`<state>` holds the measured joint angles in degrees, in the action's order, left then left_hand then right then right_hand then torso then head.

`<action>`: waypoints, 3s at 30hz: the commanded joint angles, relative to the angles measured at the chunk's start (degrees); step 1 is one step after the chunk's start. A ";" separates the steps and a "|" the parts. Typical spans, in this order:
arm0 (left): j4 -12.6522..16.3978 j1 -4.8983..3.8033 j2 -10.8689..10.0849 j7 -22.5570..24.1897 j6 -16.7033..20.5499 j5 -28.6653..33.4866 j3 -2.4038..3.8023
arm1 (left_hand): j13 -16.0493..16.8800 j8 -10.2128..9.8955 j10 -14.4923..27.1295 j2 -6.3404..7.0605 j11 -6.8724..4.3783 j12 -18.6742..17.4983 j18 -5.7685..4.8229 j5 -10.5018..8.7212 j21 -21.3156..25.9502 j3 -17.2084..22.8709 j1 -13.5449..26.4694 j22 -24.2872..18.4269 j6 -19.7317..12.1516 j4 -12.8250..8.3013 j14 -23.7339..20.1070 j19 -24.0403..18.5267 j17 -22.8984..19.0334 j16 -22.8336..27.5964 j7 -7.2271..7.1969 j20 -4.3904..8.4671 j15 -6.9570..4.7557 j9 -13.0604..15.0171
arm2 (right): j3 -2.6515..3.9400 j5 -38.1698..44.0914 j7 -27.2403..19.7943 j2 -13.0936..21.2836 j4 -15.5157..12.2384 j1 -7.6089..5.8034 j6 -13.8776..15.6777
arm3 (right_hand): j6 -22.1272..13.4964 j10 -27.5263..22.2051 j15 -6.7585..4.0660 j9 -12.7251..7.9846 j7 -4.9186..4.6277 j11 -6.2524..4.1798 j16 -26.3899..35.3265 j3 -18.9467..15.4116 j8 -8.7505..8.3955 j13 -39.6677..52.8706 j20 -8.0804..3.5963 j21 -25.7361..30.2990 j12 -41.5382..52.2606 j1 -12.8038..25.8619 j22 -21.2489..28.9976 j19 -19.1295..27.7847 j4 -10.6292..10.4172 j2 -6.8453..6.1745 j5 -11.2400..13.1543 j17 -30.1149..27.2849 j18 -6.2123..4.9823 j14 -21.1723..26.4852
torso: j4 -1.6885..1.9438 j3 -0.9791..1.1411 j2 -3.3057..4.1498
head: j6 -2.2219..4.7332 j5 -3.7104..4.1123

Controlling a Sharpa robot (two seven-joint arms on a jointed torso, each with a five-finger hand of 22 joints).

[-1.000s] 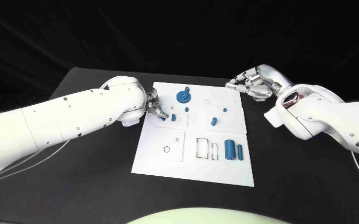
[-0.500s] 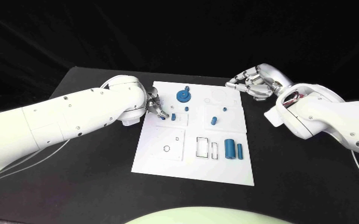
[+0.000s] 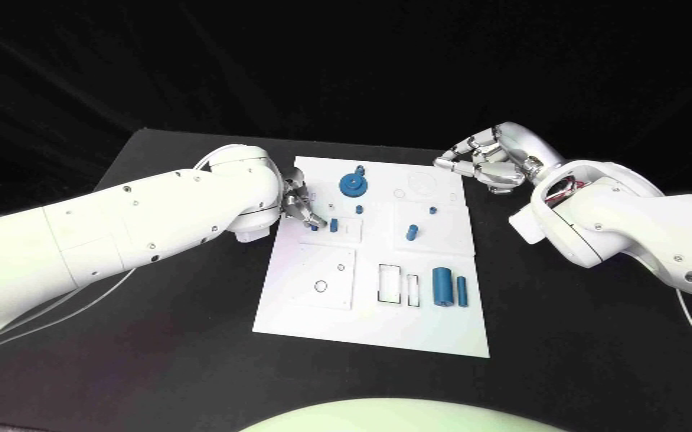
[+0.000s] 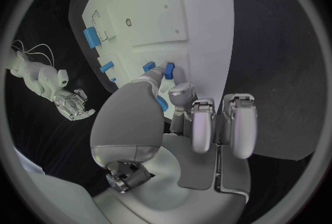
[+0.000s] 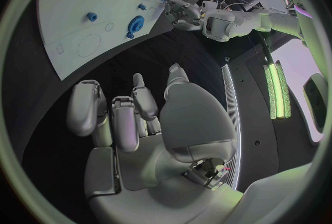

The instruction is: Assemble the parts on the task board

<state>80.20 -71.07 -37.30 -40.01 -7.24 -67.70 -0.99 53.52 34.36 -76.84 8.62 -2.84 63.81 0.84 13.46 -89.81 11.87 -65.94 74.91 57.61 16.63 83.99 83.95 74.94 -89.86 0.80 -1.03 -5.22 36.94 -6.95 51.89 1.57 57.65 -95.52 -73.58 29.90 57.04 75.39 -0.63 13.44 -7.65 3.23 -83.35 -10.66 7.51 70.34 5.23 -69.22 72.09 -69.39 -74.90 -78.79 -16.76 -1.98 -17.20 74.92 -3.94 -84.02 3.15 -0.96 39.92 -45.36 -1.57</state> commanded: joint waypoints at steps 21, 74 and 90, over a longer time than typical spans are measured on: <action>-0.04 -0.01 -0.04 -1.80 1.53 0.82 0.03 | -0.41 0.47 -0.10 -1.12 -0.03 -0.05 -0.84 -0.20 -0.19 -3.85 1.97 15.09 0.30 0.11 6.01 6.05 15.06 -0.14 0.07 0.32 -0.49 -0.60 | 0.00 0.54 -0.43 0.01 -0.08 0.03 -0.13 | -0.34 0.23 -0.52 0.07 0.08 -0.27 0.38 -0.36 0.28 -0.05 -0.15 0.31 0.11 0.09 -1.81 -0.31 0.08 0.50 -0.18 3.98 -0.79 -3.36 | 0.01 -0.05 -0.02 | -0.03 0.08; -0.59 2.22 4.26 27.50 20.82 -19.16 -1.61 | -42.13 -20.93 22.05 5.14 8.55 -40.73 6.60 0.07 29.14 6.56 -21.26 -13.54 -2.83 -1.67 -10.10 -15.50 -22.55 26.04 5.71 -5.85 6.57 -23.11 | -0.01 0.47 -1.05 -0.02 0.06 0.20 0.44 | -0.75 -5.54 -0.59 0.17 0.06 -0.31 5.34 -1.33 0.35 -9.08 -0.20 7.89 -8.09 -2.46 2.34 2.97 0.24 1.43 -4.00 -2.17 -2.16 -1.77 | -0.17 -0.02 0.19 | 1.75 2.06; -4.17 2.35 6.95 25.76 15.83 -20.79 -1.66 | -44.03 -23.14 19.67 5.11 8.07 -42.63 5.25 -0.07 22.22 7.38 -20.50 -6.88 -0.38 -1.85 -6.92 -10.99 -18.61 20.41 6.01 -5.53 6.33 -24.39 | -0.01 0.47 -1.10 -0.06 -0.04 0.20 0.43 | -0.75 -5.54 -0.59 0.17 0.06 -0.31 5.34 -1.33 0.35 -9.08 -0.20 7.89 -8.09 -2.46 2.34 2.97 0.24 1.43 -4.00 -2.17 -2.16 -1.77 | -0.19 -0.07 0.19 | 1.65 2.24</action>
<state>76.19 -68.76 -30.58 -13.64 11.13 -87.12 -2.67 9.54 11.48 -56.91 13.80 5.24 21.43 6.69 13.61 -67.29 18.93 -86.88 67.98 56.72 14.76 76.81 72.50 56.29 -69.29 6.84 -6.55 1.13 12.63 -6.96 51.91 1.05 57.60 -95.46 -73.41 30.34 56.63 70.27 -0.83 13.54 -7.59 3.04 -78.25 -11.61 7.51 61.33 4.91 -61.68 64.33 -71.43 -72.61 -76.22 -16.62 -0.55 -20.98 72.80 -5.72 -83.82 3.00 -0.99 40.09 -43.72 0.72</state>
